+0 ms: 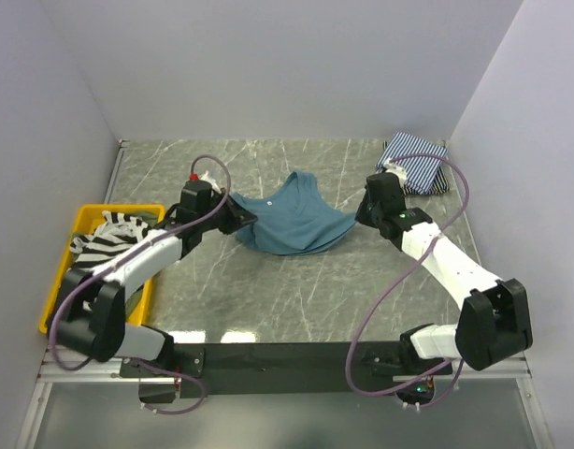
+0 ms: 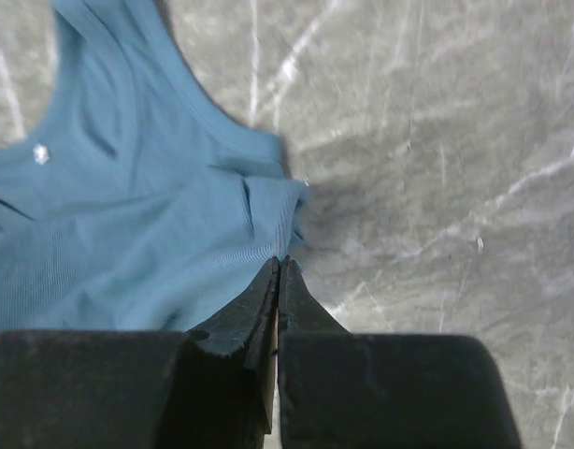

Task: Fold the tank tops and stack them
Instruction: Flatten the tank top out

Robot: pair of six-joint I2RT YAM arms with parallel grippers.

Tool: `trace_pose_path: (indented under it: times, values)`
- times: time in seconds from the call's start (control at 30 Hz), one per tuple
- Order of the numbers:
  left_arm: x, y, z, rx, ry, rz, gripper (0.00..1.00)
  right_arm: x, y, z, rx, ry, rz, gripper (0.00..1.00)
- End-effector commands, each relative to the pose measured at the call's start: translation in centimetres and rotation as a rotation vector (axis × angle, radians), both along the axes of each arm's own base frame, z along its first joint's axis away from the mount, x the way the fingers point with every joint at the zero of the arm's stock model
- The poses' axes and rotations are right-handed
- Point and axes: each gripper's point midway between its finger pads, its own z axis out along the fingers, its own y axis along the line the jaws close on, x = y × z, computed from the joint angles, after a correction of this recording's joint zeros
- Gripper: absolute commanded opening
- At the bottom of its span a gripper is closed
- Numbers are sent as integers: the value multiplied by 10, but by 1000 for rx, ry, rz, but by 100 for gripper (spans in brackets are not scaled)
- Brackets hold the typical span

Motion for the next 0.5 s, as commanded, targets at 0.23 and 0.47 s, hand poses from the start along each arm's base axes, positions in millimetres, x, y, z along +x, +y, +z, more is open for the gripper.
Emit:
trace_pose_path:
  times: [0.23, 0.47]
  values:
    - [-95, -13, 18, 7, -73, -30, 1, -56, -21, 32, 77, -160, -22, 0]
    - [-109, 6, 22, 37, -113, 14, 1, -75, -27, 59, 115, -247, -21, 0]
